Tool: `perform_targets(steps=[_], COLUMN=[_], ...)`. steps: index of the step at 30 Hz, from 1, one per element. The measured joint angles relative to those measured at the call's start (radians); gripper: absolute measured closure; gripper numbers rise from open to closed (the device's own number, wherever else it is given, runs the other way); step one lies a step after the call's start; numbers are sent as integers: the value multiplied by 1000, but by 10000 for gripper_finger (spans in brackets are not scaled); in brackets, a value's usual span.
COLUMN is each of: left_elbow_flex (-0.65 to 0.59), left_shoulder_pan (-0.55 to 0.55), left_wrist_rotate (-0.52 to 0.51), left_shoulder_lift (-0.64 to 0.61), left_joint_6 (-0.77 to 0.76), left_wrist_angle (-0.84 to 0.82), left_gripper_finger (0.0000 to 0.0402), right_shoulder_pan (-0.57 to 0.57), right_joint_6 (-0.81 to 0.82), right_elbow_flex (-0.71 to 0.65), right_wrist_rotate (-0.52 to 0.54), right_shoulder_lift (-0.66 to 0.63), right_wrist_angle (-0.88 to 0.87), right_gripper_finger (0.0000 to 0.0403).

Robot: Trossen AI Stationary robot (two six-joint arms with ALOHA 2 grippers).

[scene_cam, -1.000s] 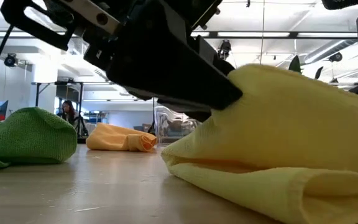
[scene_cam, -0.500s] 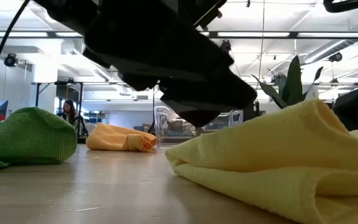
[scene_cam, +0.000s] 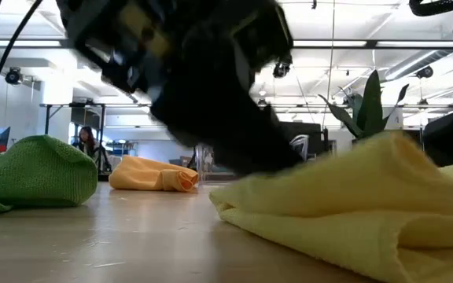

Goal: Fold microfiber towels
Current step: Fold the yellow microfiber towel

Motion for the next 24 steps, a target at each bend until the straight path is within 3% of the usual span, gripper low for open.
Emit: perform_targets(steps=[9,19,24], left_elbow_flex=[-2,-6,-6], left_shoulder_pan=[5,14,21], left_wrist_rotate=[-35,-34,-31], left_shoulder_lift=[11,5,5], left_joint_6=[-17,-14,29], left_wrist_angle=[-43,-115,-135], left_gripper_finger=[269,269,269], right_shoulder_pan=[0,0,-3], right_joint_6=[10,15,-18], right_elbow_flex=[-1,0,0], right_wrist_rotate=[-30,-29,15], right_shoulder_lift=[-30,-138,-226], right_wrist_angle=[-4,-71,-106], right_gripper_finger=[385,301,279])
